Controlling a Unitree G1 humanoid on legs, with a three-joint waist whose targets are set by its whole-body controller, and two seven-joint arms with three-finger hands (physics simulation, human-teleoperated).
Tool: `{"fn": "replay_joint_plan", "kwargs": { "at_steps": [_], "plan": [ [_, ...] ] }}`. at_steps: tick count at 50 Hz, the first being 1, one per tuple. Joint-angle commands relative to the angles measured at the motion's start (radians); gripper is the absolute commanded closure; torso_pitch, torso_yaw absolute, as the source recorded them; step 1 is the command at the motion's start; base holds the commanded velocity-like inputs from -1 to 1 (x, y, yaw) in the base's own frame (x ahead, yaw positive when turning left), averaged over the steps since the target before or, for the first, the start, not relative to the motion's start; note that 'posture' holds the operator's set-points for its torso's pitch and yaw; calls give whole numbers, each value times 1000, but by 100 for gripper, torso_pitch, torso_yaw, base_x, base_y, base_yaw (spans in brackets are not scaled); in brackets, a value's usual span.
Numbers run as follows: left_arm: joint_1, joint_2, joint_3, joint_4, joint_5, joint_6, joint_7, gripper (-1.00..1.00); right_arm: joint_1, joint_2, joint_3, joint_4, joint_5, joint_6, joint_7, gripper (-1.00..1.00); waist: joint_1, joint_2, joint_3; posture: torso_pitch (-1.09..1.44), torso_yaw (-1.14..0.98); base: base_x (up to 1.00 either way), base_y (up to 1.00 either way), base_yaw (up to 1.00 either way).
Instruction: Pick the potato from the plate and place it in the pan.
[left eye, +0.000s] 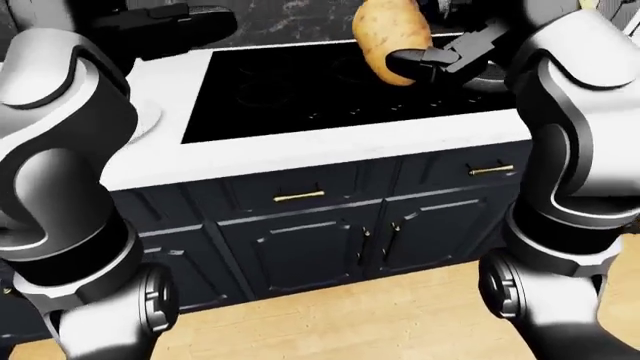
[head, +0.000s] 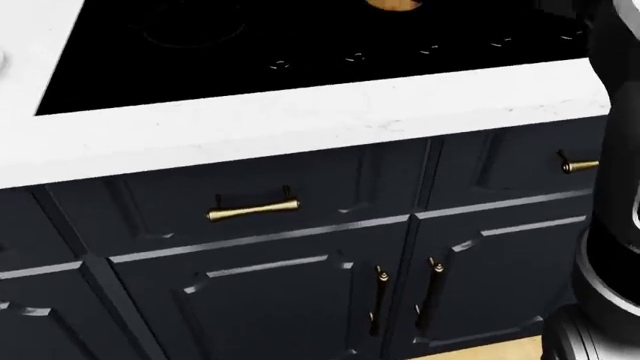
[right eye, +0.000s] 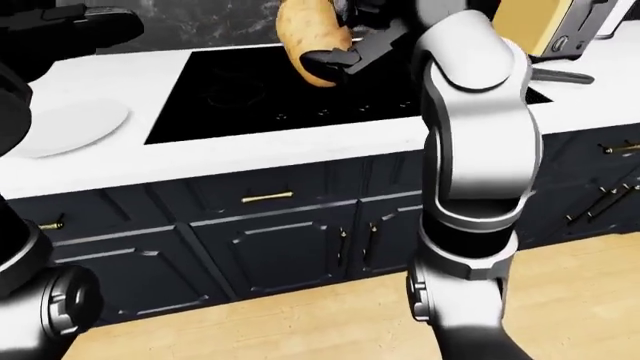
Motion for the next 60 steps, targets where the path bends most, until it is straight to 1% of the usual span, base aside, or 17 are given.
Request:
{"fn": "replay_joint_plan", "kwargs": {
  "at_steps": [1, 4, 15, 16, 18, 19, 23, 36, 37, 40, 41, 42, 46, 54, 56, 57, 60],
  "plan": [
    [-45, 11, 2, -33, 0, -35, -3, -100, -43, -19, -28, -30, -7, -27, -11, 100, -14, 35, -41, 0, 0, 0, -93, 0],
    [-45, 12, 3, -28, 2, -40, -6, -100, -43, -18, -29, -28, -5, -27, -13, 100, -12, 40, -36, 0, 0, 0, -100, 0],
    [-47, 13, 3, -30, 0, -36, -3, -100, -47, -20, -23, -34, -6, -22, -14, 100, -1, -8, -20, 0, 0, 0, -96, 0],
    [-47, 13, 3, -29, 1, -38, -4, -100, -45, -20, -23, -32, -6, -27, -14, 100, 7, -49, -27, 0, 0, 0, -20, 0],
    [-47, 13, 3, -31, 0, -36, -4, -100, -42, -21, -19, -34, -10, -29, -12, 100, -17, -183, -10, 0, 0, 0, 0, 0],
    [-47, 13, 4, -31, 0, -36, -4, -100, -42, -20, -17, -34, -11, -31, -10, 100, -6, -130, 24, 0, 0, 0, 0, 0],
    [-45, 13, 1, -28, 3, -41, -6, -100, -39, -17, -12, -32, -20, -40, -5, 100, -11, -92, 8, 0, 0, 0, 0, 0],
    [-47, 12, 4, -32, 2, -36, -4, -100, -38, -5, -19, -30, -26, -44, -3, 100, -10, -79, 12, 0, 0, 0, 0, 0],
    [-47, 11, 4, -33, 1, -35, -3, -100, -39, -5, -19, -29, -26, -44, -4, 100, -3, -81, -10, 0, 0, 0, -20, 0],
    [-47, 11, 4, -33, 1, -34, -2, -100, -40, -4, -22, -28, -22, -46, -5, 100, -10, 7, 3, 0, 0, 0, -60, 0],
    [-48, 10, 3, -34, 0, -33, -1, -100, -41, -4, -22, -27, -22, -47, -8, 100, -12, 56, -3, 0, 0, 0, -76, 0],
    [-47, 11, 4, -31, 1, -36, -2, -100, -43, -3, -23, -28, -22, -49, -11, 100, -7, 58, -4, 0, 0, 0, -76, 0],
    [-46, 10, 3, -32, 0, -37, -2, -100, -40, -3, -23, -27, -18, -55, -15, 100, 0, 37, -39, 0, 0, 0, -76, 0],
    [-49, 13, 6, -33, -4, -33, 1, -100, -43, -5, -21, -32, -17, -51, -19, 100, 11, -19, -28, 0, 0, 0, -74, 0],
    [-49, 14, 6, -33, -5, -33, 1, -100, -44, -5, -19, -31, -18, -55, -20, 100, 19, -74, -34, 0, 0, 0, -40, 0],
    [-49, 14, 5, -31, -4, -35, 1, -100, -43, -5, -18, -31, -18, -56, -20, 100, 21, -145, -48, 0, 0, 0, -18, 0],
    [-49, 13, 4, -35, -6, -32, 3, -100, -43, -5, -16, -31, -21, -60, -21, 100, 9, -124, -5, 0, 0, 0, 0, 0]
  ]
}}
